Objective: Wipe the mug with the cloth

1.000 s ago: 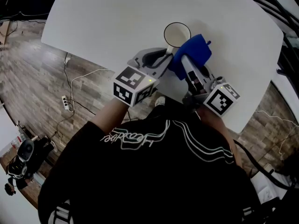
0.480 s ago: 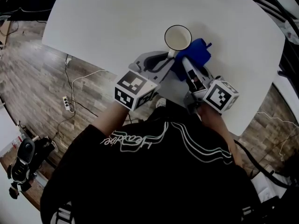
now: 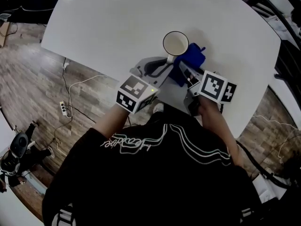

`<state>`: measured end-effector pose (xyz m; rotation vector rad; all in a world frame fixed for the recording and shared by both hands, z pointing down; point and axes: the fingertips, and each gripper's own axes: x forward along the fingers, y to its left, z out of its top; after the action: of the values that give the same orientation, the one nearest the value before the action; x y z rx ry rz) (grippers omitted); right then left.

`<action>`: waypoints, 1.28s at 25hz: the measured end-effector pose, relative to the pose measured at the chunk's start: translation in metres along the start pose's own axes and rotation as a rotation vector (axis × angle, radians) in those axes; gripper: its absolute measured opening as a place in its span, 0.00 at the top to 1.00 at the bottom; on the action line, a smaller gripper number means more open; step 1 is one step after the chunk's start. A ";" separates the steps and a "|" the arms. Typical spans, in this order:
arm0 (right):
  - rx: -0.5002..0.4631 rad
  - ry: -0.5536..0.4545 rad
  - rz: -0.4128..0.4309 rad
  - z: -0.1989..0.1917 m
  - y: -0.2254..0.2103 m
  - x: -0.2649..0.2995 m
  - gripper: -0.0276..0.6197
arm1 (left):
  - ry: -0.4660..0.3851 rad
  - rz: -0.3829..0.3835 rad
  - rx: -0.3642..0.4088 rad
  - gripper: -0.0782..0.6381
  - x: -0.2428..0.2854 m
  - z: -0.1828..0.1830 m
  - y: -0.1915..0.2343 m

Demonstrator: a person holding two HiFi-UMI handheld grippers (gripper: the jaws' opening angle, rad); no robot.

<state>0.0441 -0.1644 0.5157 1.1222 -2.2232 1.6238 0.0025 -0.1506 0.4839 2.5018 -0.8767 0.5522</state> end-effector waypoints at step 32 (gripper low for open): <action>-0.157 -0.064 0.245 0.054 0.031 -0.043 0.88 | 0.108 0.081 0.309 0.79 -0.016 -0.001 0.012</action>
<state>0.0696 -0.1873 0.4482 0.9037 -2.5642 1.4812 -0.0171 -0.1515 0.4801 2.6860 -0.9132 0.9024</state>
